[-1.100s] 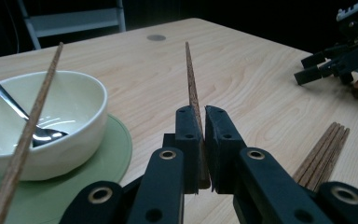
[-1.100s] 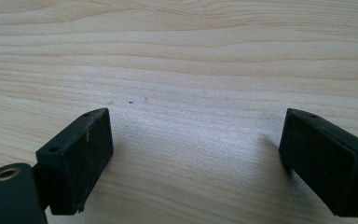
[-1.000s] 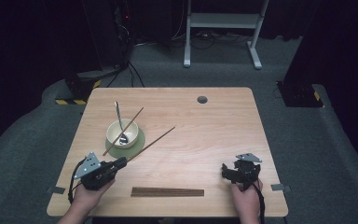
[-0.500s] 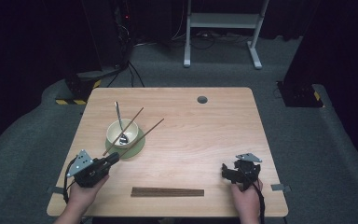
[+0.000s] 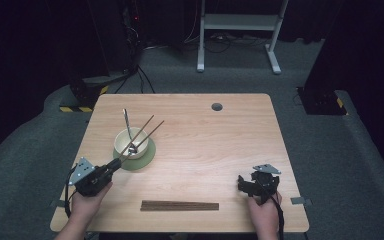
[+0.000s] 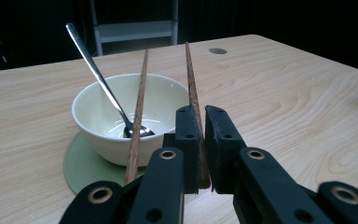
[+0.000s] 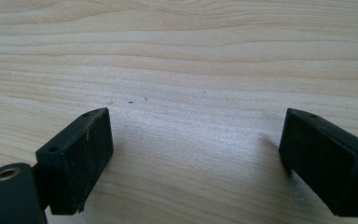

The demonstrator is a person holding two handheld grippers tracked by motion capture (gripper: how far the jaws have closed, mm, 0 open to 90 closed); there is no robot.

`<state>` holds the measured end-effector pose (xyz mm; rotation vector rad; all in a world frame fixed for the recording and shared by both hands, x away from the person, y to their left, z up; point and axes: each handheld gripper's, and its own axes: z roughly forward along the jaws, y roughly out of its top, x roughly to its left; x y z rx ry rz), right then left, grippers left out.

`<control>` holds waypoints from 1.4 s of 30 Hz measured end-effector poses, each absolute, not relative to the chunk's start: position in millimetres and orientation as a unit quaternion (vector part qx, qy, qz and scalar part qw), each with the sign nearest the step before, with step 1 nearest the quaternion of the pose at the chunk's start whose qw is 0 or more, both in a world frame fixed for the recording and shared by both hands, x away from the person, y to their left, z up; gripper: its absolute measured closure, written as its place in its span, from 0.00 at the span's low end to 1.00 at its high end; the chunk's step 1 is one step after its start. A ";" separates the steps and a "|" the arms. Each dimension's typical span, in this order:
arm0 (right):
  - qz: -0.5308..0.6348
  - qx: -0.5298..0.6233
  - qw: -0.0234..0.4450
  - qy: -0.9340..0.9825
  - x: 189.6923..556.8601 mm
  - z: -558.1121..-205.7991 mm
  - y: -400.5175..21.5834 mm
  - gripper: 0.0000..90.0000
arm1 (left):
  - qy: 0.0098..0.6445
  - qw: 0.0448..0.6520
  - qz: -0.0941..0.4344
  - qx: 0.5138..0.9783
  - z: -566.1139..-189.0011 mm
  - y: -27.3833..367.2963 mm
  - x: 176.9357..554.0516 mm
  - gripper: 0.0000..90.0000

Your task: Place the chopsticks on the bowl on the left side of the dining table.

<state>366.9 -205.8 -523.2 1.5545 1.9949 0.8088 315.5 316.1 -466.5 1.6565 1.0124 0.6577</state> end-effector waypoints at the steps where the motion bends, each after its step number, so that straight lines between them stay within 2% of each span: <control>1: 0.296 0.568 0.241 0.729 366.9 -523.2 -205.8 0.11 | 0.424 0.518 0.276 0.689 -467.0 316.5 316.5 0.93; 19: 0.295 0.569 0.241 0.729 366.8 -523.2 -205.7 0.11 | 0.453 0.484 0.293 0.689 -477.5 319.1 328.4 0.93; 29: 0.296 0.566 0.241 0.731 366.9 -523.2 -205.7 0.11 | 0.453 0.453 0.300 0.706 -481.0 312.8 330.8 0.93; 42: 0.296 0.567 0.241 0.730 366.8 -523.2 -205.6 0.11 | 0.450 0.445 0.304 0.712 -482.4 311.1 331.6 0.92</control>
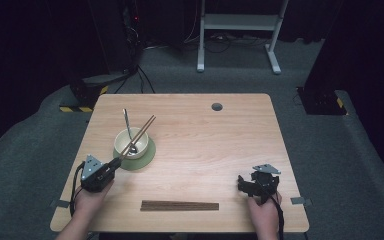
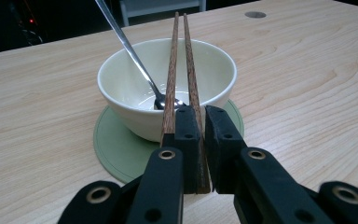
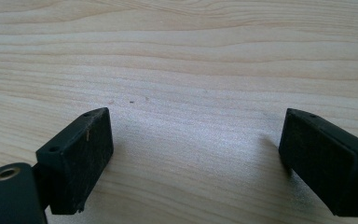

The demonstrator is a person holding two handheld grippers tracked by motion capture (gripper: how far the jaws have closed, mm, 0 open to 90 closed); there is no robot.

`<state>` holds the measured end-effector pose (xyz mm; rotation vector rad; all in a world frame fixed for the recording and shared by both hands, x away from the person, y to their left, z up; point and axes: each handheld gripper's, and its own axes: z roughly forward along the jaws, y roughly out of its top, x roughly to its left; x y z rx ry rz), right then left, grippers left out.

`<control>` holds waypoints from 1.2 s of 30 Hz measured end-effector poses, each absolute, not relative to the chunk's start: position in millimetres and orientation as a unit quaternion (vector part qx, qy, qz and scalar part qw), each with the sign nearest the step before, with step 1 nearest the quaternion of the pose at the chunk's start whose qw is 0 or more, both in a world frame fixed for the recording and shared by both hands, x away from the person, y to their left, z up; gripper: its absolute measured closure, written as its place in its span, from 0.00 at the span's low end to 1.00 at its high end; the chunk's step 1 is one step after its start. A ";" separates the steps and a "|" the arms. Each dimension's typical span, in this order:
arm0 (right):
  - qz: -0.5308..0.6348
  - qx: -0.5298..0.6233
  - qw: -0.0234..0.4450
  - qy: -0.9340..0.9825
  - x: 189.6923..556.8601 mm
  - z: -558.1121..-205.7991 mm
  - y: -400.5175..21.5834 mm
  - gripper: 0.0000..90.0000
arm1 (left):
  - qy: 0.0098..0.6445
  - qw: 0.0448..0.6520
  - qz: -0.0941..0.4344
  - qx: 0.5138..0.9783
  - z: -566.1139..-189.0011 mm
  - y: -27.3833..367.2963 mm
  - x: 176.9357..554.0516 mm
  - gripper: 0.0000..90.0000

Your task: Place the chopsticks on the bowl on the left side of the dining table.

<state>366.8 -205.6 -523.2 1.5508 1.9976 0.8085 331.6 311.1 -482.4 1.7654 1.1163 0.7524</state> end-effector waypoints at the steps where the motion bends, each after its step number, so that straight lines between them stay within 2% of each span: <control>1: 0.296 0.567 0.241 0.730 366.8 -523.2 -205.5 0.11 | 0.450 0.445 0.304 0.712 -482.4 311.0 331.5 0.92; 3: 0.296 0.567 0.241 0.730 366.8 -523.2 -205.6 0.11 | 0.450 0.445 0.305 0.711 -482.3 311.0 331.5 0.92; 6: 0.296 0.567 0.241 0.730 366.8 -523.2 -205.6 0.11 | 0.451 0.453 0.302 0.707 -481.4 311.5 331.1 0.82; 8: 0.296 0.567 0.241 0.730 366.8 -523.2 -205.5 0.11 | 0.449 0.457 0.303 0.705 -480.3 311.6 330.0 0.80; 14: 0.296 0.567 0.241 0.730 366.8 -523.2 -205.6 0.11 | 0.451 0.480 0.311 0.685 -473.2 316.0 321.2 0.57; 15: 0.296 0.567 0.241 0.730 366.8 -523.2 -205.6 0.11 | 0.452 0.480 0.310 0.685 -473.2 317.5 319.8 0.57; 17: 0.296 0.567 0.241 0.730 366.8 -523.2 -205.6 0.11 | 0.448 0.463 0.323 0.693 -477.3 319.1 316.6 0.45; 18: 0.296 0.567 0.241 0.730 366.8 -523.2 -205.6 0.11 | 0.448 0.463 0.323 0.693 -477.3 319.1 316.6 0.42; 22: 0.296 0.566 0.241 0.731 366.9 -523.2 -205.6 0.11 | 0.459 0.443 0.318 0.701 -483.9 320.5 321.3 0.41; 29: 0.296 0.566 0.241 0.731 366.9 -523.2 -205.6 0.11 | 0.455 0.434 0.310 0.713 -489.7 318.4 330.2 0.56; 36: 0.296 0.566 0.241 0.731 366.9 -523.2 -205.7 0.11 | 0.462 0.432 0.313 0.709 -492.4 320.4 337.2 0.66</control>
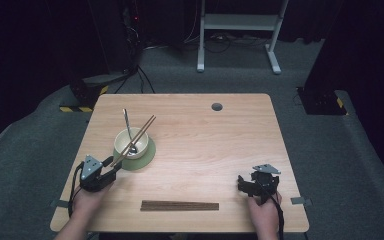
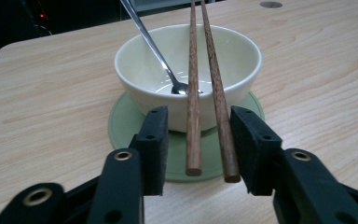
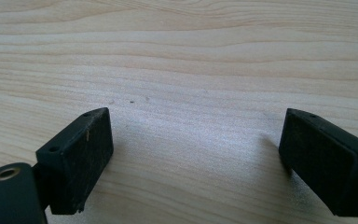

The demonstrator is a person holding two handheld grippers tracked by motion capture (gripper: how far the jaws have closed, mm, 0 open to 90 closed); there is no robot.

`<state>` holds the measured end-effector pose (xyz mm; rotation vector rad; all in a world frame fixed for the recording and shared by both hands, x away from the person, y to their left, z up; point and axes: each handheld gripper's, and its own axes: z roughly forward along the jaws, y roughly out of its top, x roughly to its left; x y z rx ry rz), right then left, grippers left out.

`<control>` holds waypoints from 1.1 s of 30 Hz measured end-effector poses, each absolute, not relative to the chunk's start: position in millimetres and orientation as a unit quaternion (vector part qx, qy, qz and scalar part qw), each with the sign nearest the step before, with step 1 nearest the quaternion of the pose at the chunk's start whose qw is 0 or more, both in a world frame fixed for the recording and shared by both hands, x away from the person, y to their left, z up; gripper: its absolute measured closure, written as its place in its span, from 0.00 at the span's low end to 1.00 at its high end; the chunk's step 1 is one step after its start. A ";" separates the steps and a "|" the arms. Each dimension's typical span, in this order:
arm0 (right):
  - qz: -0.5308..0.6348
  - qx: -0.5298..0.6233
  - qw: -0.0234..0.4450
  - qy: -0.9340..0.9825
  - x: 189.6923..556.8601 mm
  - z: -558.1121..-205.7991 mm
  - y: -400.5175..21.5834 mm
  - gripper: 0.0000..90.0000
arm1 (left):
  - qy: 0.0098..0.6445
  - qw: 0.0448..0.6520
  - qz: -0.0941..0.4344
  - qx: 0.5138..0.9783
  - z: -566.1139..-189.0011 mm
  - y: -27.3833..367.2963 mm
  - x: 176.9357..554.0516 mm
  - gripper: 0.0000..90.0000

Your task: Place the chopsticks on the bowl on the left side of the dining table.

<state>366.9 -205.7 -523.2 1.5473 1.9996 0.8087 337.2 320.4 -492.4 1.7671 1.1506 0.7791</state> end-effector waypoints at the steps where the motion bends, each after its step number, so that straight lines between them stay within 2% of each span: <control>1: 0.296 0.566 0.241 0.731 366.9 -523.2 -205.7 0.11 | 0.461 0.433 0.313 0.709 -492.6 320.9 337.6 0.68; 8: 0.296 0.566 0.241 0.731 366.9 -523.2 -205.7 0.11 | 0.455 0.440 0.308 0.710 -492.9 320.6 338.1 0.81; 11: 0.296 0.566 0.241 0.731 366.9 -523.2 -205.7 0.11 | 0.455 0.443 0.307 0.710 -492.4 320.5 337.3 0.84; 21: 0.296 0.566 0.241 0.731 366.9 -523.2 -205.7 0.11 | 0.443 0.459 0.282 0.717 -491.4 316.2 327.0 0.84; 33: 0.296 0.566 0.240 0.731 366.9 -523.2 -205.7 0.11 | 0.439 0.458 0.279 0.721 -491.3 312.9 322.1 0.84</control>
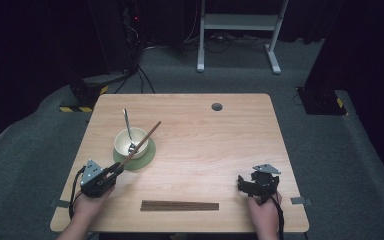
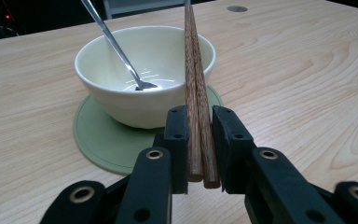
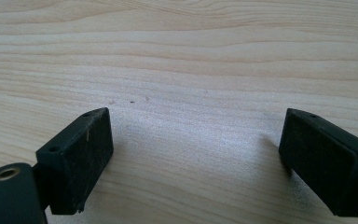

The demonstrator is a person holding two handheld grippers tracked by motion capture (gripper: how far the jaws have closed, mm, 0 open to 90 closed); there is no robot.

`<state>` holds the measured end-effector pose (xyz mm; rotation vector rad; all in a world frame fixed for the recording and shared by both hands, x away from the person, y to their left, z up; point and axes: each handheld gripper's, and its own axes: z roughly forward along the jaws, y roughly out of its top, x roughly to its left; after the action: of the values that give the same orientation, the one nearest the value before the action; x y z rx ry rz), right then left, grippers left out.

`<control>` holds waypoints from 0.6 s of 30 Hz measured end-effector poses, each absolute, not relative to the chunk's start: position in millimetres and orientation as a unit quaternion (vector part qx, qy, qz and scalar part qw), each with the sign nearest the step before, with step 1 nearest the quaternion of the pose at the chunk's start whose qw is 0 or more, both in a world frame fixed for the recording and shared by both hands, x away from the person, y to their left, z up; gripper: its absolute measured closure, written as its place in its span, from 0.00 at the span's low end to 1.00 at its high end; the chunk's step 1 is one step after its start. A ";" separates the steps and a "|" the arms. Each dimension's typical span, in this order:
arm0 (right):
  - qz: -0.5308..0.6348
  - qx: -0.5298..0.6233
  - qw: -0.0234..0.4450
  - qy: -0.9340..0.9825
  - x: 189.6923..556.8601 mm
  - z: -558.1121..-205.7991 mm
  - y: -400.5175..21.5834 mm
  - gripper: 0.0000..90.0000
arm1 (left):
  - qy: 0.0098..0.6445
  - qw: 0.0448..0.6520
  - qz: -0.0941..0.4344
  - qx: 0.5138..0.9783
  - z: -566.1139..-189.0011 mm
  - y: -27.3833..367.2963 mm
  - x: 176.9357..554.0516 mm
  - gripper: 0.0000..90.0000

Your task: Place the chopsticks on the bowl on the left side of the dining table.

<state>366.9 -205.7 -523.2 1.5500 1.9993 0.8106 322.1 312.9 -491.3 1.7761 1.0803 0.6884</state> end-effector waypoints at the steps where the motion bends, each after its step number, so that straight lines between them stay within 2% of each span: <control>1: 0.296 0.566 0.240 0.731 366.9 -523.2 -205.7 0.11 | 0.439 0.458 0.280 0.720 -491.4 313.2 322.4 0.84; 15: 0.297 0.567 0.240 0.730 366.9 -523.2 -205.7 0.11 | 0.435 0.457 0.282 0.723 -490.9 312.7 322.3 0.78; 18: 0.297 0.567 0.240 0.730 366.9 -523.2 -205.8 0.11 | 0.449 0.457 0.283 0.713 -490.8 315.2 324.1 0.71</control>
<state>366.9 -205.8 -523.2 1.5511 1.9988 0.8126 324.1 315.2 -490.8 1.7582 1.1068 0.6983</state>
